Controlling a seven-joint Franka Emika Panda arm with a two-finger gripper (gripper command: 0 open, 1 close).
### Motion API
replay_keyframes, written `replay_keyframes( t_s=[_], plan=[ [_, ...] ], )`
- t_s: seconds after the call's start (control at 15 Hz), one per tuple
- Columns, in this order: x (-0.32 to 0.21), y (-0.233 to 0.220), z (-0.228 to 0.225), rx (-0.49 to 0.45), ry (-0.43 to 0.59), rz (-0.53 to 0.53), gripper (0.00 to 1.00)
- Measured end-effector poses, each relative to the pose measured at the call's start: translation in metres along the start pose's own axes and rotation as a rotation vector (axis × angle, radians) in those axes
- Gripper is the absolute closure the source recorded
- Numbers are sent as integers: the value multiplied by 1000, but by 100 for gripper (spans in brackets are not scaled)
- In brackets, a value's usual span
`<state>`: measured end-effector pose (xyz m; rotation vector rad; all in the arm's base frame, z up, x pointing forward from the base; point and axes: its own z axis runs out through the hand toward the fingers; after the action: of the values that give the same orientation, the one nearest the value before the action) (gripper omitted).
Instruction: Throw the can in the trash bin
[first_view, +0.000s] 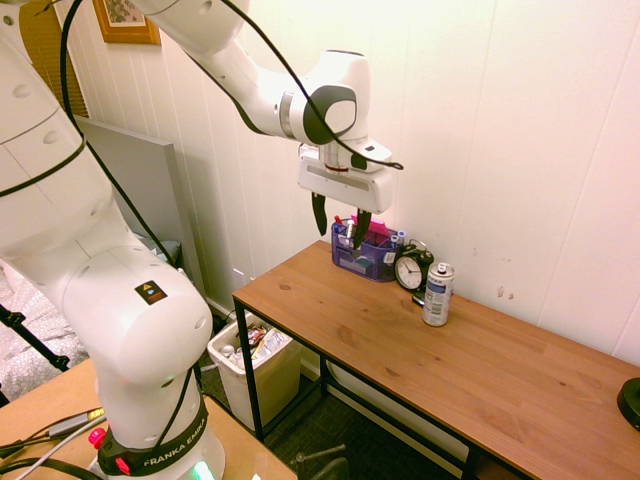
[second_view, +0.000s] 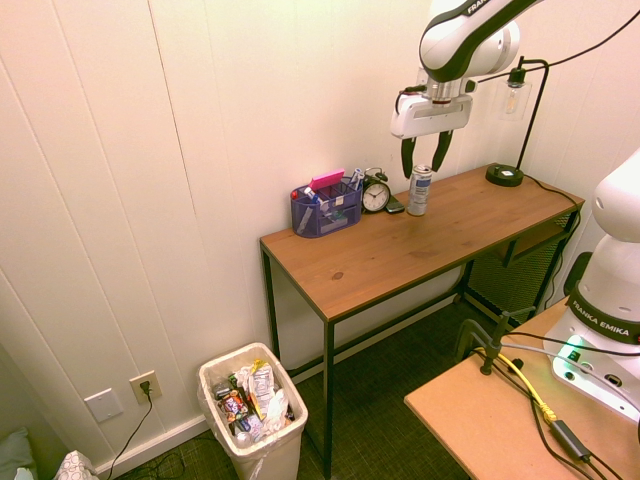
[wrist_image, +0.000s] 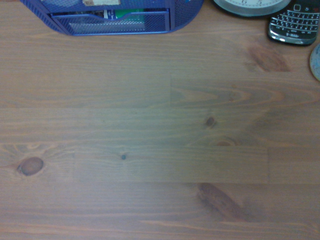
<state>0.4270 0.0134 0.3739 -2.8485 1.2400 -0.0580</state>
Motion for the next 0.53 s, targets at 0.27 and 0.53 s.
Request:
replay_keyframes(
  t_s=[0.27, 0.53],
  plan=[
    [10, 5, 13, 2, -2, 68, 0],
    [63, 19, 42, 13, -7, 231, 0]
  ],
)
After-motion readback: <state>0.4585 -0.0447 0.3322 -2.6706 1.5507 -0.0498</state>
